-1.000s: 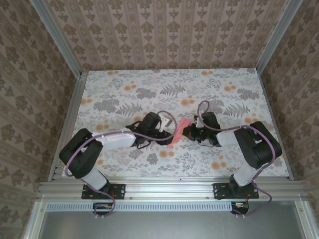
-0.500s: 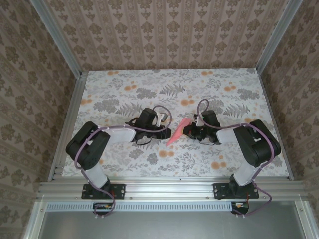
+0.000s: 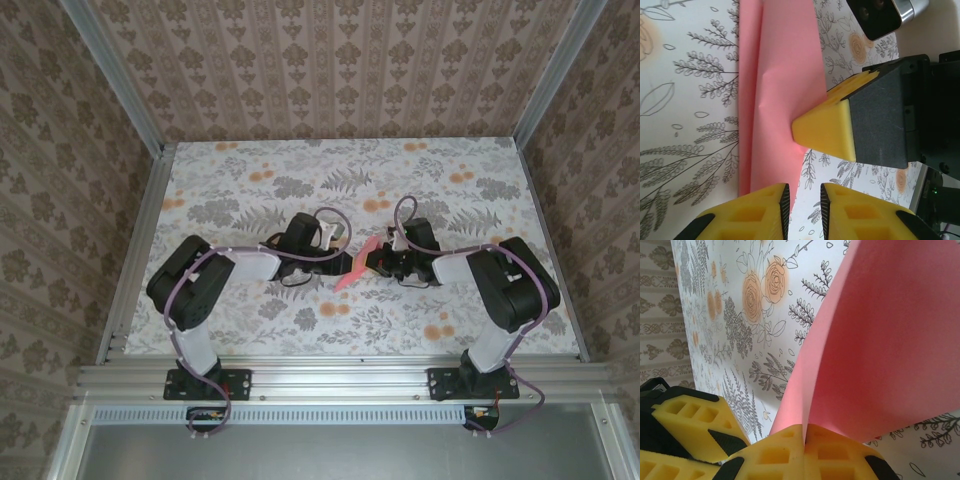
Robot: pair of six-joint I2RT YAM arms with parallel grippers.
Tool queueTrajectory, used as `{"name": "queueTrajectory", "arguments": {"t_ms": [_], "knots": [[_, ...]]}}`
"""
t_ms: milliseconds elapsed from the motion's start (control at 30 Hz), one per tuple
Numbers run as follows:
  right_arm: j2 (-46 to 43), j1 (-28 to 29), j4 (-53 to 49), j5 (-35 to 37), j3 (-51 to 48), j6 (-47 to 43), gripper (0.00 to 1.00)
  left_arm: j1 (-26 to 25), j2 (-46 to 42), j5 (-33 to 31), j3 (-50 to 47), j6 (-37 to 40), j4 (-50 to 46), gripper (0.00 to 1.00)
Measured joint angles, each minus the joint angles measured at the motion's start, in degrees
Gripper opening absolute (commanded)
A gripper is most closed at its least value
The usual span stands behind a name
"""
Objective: Fold a paper plane with a square sheet of paper (pick it up from the middle)
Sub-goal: Fold the wing for the fifth time at the center of the table.
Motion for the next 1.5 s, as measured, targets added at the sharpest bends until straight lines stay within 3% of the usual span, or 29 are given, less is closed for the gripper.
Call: {"name": "queueTrajectory", "arguments": {"t_ms": [333,800,1300,1500], "knots": [[0.31,-0.04,-1.79,0.0,0.96,-0.76,0.05,-0.39,2.64,0.37,1.14,0.04,-0.09,0.24],[0.42,-0.04,-3.04,0.0,1.95,-1.14,0.19,-0.46,3.26,0.28,1.14,0.04,-0.04,0.21],[0.96,-0.04,-5.51,0.76,3.39,-2.62,0.19,-1.05,3.52,-0.44,1.14,0.02,-0.02,0.18],[1.03,-0.04,-5.88,1.16,4.22,-3.69,0.24,-1.05,3.8,-1.46,1.16,0.02,-0.11,0.16]]}}
